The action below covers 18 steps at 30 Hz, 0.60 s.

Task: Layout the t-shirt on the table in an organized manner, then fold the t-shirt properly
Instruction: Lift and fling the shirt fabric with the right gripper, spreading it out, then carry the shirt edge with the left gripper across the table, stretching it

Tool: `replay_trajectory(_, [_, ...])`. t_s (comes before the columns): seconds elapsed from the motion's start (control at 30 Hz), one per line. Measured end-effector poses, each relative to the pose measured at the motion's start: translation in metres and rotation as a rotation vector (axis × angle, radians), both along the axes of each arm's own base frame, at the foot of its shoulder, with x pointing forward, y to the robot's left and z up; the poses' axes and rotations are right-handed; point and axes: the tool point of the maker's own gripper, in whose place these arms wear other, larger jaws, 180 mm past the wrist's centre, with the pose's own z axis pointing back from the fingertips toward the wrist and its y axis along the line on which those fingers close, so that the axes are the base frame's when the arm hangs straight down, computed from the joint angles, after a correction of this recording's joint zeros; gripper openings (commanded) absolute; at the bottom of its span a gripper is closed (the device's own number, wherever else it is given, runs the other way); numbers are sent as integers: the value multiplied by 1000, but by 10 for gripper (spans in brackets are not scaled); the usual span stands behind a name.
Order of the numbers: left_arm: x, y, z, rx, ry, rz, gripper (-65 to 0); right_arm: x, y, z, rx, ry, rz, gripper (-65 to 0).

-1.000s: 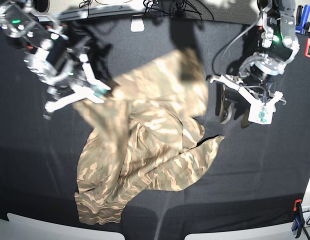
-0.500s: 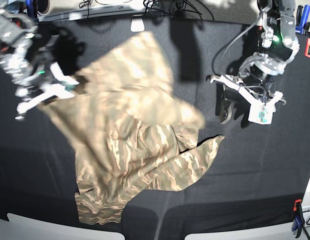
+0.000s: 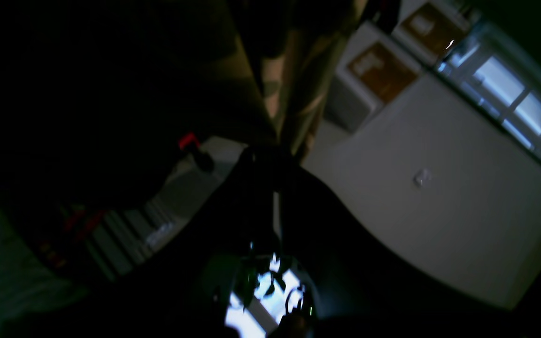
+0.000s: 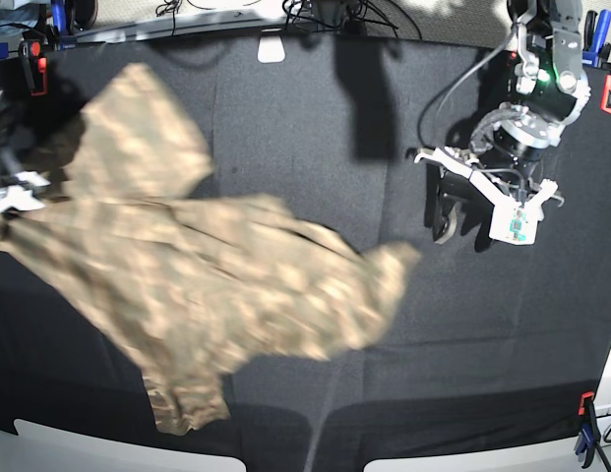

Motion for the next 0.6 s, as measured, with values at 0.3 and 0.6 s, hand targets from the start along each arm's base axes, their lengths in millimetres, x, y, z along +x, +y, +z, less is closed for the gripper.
replay_trajectory(0.3, [-2, -5, -11, 13, 25, -44, -339, 6, -33, 24, -108, -183, -94, -650])
replay_trajectory(0.6, [-25, -69, -31, -33, 63, -295, -338, 43, -31, 74, -119, -495, -74, -440])
